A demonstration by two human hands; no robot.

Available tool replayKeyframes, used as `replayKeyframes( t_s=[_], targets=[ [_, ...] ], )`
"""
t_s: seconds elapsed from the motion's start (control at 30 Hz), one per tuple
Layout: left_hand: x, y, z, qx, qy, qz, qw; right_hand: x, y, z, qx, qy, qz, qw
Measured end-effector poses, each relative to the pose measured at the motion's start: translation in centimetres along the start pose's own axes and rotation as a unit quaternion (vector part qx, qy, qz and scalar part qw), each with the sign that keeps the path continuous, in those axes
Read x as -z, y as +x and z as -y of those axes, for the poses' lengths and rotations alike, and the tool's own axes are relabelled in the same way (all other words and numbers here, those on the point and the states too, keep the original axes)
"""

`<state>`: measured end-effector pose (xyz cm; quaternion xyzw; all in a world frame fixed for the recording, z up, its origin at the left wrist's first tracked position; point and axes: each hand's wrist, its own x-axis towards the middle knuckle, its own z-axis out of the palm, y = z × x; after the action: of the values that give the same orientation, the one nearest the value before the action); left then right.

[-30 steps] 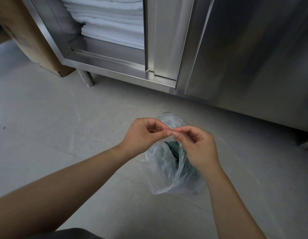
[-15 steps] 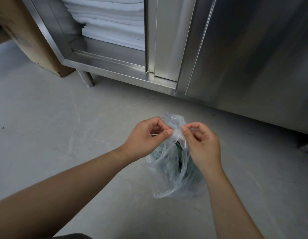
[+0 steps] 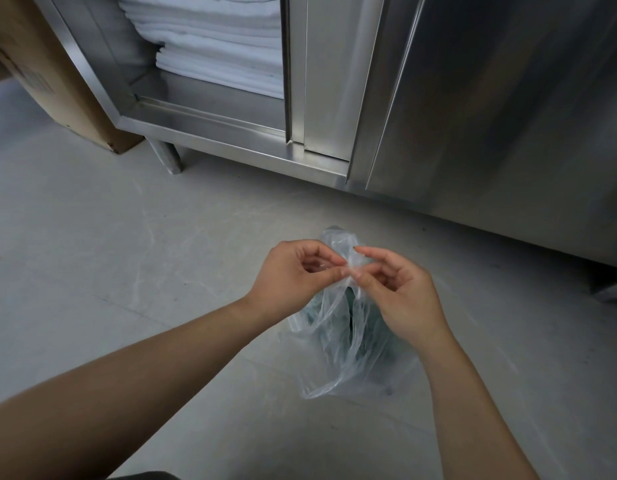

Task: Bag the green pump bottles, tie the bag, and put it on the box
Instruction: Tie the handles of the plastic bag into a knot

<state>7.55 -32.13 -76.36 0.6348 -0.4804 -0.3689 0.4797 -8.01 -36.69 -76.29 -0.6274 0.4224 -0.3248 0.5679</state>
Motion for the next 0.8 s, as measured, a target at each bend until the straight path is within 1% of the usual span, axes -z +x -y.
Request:
replayKeyframes(
  t_s=[0.07,0.13,0.3,0.47,0.7,0.8],
  targets=[
    [0.1,0.1,0.2,0.005,0.013,-0.011,1.000,0.4,0.1,-0.2,-0.004,-0.031,0.040,0.999],
    [0.1,0.0,0.2,0.009,0.023,-0.016,1.000,0.6,0.1,-0.4,0.006,-0.084,0.045,0.995],
    [0.0,0.0,-0.1,0.013,0.024,0.003,1.000,0.6,-0.2,-0.2,0.060,-0.107,0.005,0.992],
    [0.1,0.2,-0.3,0.010,0.034,0.020,0.999,0.9,-0.2,-0.1,0.074,-0.152,-0.013,0.985],
    [0.3,0.5,-1.0,-0.027,0.039,-0.004,0.999,0.9,-0.3,0.2,0.102,-0.184,-0.039,0.977],
    [0.2,0.4,-1.3,-0.048,0.029,-0.014,0.998,0.8,-0.3,0.1,0.082,-0.167,-0.046,0.982]
  ],
)
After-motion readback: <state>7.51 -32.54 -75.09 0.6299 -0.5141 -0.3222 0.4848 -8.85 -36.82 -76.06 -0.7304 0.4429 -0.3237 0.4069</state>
